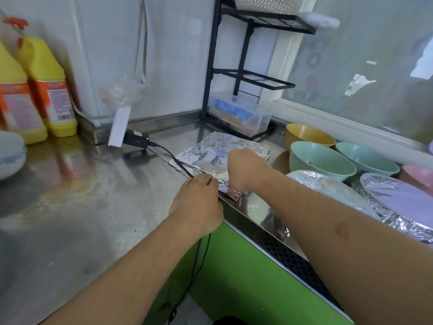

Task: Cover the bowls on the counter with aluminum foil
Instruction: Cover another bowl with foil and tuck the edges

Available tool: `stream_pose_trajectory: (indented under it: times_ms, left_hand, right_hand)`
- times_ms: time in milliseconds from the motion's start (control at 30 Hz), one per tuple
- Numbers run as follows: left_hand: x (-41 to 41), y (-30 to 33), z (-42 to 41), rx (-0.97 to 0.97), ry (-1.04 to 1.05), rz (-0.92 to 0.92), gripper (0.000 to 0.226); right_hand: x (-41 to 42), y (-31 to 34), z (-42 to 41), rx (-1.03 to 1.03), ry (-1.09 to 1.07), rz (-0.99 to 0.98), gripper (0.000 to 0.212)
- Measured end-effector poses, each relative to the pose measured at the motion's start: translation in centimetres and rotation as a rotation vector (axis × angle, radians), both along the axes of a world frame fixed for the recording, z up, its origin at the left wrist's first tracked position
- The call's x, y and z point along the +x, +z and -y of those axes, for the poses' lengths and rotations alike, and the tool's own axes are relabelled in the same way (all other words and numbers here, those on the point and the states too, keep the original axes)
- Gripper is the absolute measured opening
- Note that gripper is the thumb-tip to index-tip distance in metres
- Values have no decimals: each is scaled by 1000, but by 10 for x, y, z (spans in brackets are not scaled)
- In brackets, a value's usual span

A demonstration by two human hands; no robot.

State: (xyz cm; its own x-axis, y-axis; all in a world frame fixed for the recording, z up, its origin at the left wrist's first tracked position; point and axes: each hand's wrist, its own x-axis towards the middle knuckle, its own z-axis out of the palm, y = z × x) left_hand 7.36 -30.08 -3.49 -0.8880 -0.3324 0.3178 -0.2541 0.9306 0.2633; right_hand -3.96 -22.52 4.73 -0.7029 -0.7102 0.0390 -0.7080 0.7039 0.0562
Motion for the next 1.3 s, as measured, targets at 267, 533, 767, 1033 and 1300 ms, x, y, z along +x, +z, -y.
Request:
stream_pose_trajectory:
  times_ms: [267,533,767,1033,1300]
  left_hand:
    - [1,-4,5,-13,-6,-34,36]
    - [1,-7,6,-40,-23,3,48]
    - [0,0,10,118,-4,-32,19]
    - [4,26,14,564,271,-392,21]
    - [-8,65,42,1075,500,-391,32]
  right_hand:
    - [0,-7,10,1,10,8,34]
    - [8,-1,7,-10,49,-84,33]
    - [10,18,-5,-93,20,-158,25]
    - [16,32,-25,-91,6,-143,22]
    - [24,39,-43,-177,23,-73,13]
